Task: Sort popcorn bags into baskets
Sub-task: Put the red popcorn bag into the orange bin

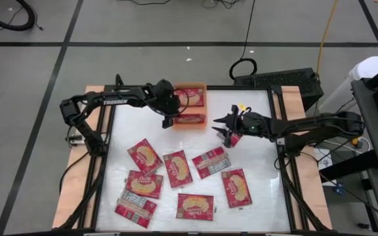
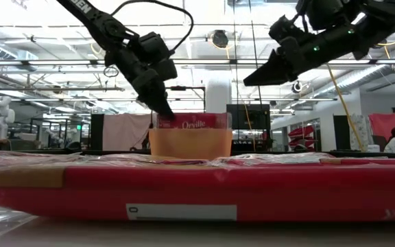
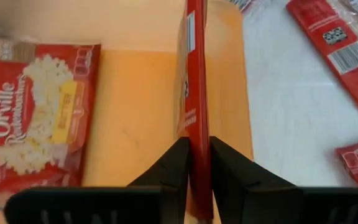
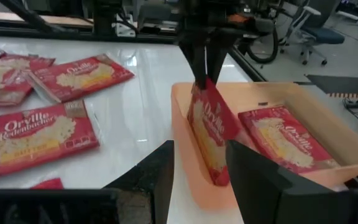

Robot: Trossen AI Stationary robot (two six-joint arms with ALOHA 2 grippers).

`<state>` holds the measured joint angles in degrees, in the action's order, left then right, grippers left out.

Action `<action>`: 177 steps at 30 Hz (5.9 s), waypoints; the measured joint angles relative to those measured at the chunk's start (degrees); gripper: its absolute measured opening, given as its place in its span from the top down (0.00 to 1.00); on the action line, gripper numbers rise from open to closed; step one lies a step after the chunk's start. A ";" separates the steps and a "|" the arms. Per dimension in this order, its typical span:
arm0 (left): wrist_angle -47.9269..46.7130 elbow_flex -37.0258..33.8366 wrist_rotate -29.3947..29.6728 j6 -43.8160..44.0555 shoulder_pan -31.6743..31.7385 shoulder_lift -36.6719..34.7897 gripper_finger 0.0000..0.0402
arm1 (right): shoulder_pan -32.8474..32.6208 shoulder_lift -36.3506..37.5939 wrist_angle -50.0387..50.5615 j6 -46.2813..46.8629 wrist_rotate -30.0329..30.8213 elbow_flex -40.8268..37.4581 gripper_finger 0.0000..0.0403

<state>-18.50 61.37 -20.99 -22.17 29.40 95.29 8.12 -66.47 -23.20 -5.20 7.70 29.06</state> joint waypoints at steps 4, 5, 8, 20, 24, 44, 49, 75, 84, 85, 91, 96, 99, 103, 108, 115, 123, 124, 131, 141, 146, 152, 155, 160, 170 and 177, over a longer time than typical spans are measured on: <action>2.61 0.01 0.47 -0.15 -0.71 0.00 0.83 | 0.00 0.55 -1.67 1.12 0.00 -1.33 0.66; 3.38 0.00 1.61 -0.17 -0.71 0.00 0.82 | 0.00 0.48 -1.86 1.39 0.00 -1.48 0.66; 5.45 0.01 4.21 -0.20 -0.54 0.00 0.79 | 0.00 0.50 -2.06 1.68 -0.01 -1.91 0.66; 8.23 -0.03 5.65 0.12 -0.41 3.76 0.77 | 0.00 0.48 -2.16 2.22 -0.01 -2.82 0.66; 9.82 -0.03 9.53 3.76 -0.68 4.44 0.81 | 0.00 0.48 -1.84 2.15 0.49 -2.82 0.66; 2.93 -1.80 11.14 13.97 -5.69 -8.35 0.99 | 0.18 9.03 21.05 21.28 6.45 -2.82 0.66; 3.28 -4.07 11.10 15.20 -7.22 -8.35 0.97 | 1.90 11.49 27.57 21.60 7.26 -2.80 0.66; 9.62 -7.79 20.95 23.51 -14.86 -8.35 0.87 | 24.95 -1.70 16.68 4.32 -18.97 -2.82 0.57; 6.02 -7.93 25.94 22.75 -17.30 -10.71 0.87 | 29.29 -9.61 9.69 -2.51 -23.16 -2.82 0.42; 6.38 -7.75 26.09 22.77 -17.52 -10.82 0.87 | 29.55 -10.15 9.06 -3.00 -23.22 -2.82 0.42; 4.32 -7.64 27.63 22.42 -18.68 -12.22 0.87 | 32.47 -12.99 7.46 -2.58 -23.02 -2.82 0.43; 2.35 -7.75 29.34 21.10 -18.66 -13.09 0.87 | 32.99 -10.58 10.95 3.66 -22.99 -2.82 0.43; 1.12 -7.81 30.57 20.87 -18.70 -13.18 0.87 | 28.16 -6.80 16.10 5.00 -24.28 -2.82 0.42; 2.46 -7.75 31.31 19.64 -18.68 -13.81 0.87 | 16.20 -2.31 23.39 5.80 -19.03 -2.82 0.42; 3.06 -7.79 31.32 17.08 -18.46 -13.70 0.87 | -0.77 0.75 29.75 3.57 -7.42 -2.82 0.42; 3.49 -7.79 31.30 16.93 -18.51 -13.68 0.87 | -13.02 0.89 34.99 1.88 6.72 -2.84 0.42; 5.14 -7.79 31.19 18.43 -20.60 -13.68 0.87 | -13.90 -0.07 30.89 -1.62 10.53 -7.91 0.42; 5.38 -7.79 31.17 18.43 -20.69 -13.68 0.87 | -13.87 -0.17 28.55 -3.31 10.57 -8.93 0.42; 7.49 -7.79 31.19 18.40 -21.02 -13.68 0.87 | -11.75 -0.16 15.98 -10.04 10.73 -15.20 0.52; 10.94 -7.79 30.96 18.10 -21.07 -13.68 0.87 | -8.90 -0.42 5.87 -4.69 7.63 -18.93 0.97; 13.12 -7.79 27.76 16.03 -22.40 -13.25 0.87 | -8.85 -0.30 4.12 -2.81 7.43 -14.88 0.98; 21.25 -7.68 26.95 10.58 -26.11 -11.07 0.78 | -8.83 -0.31 5.05 -1.28 7.37 -9.56 1.00; 25.79 -7.72 26.76 8.69 -27.68 -8.49 0.66 | -8.85 -0.31 9.57 -0.96 7.28 -7.88 0.99; 27.67 -7.79 27.00 9.17 -28.82 -5.84 0.49 | -8.67 -0.34 14.06 1.44 7.00 -7.68 0.94; 32.21 -7.79 27.06 9.07 -28.77 -3.63 0.41 | -2.57 -1.17 2.49 -7.12 -0.98 -14.53 0.58; 33.73 -7.79 27.05 7.45 -27.74 -3.63 0.40 | 0.70 -9.67 -6.11 -8.18 -5.98 -16.91 0.50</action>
<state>15.23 53.58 6.06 -14.72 1.66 91.66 8.82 -76.14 -29.31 -13.37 1.72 12.15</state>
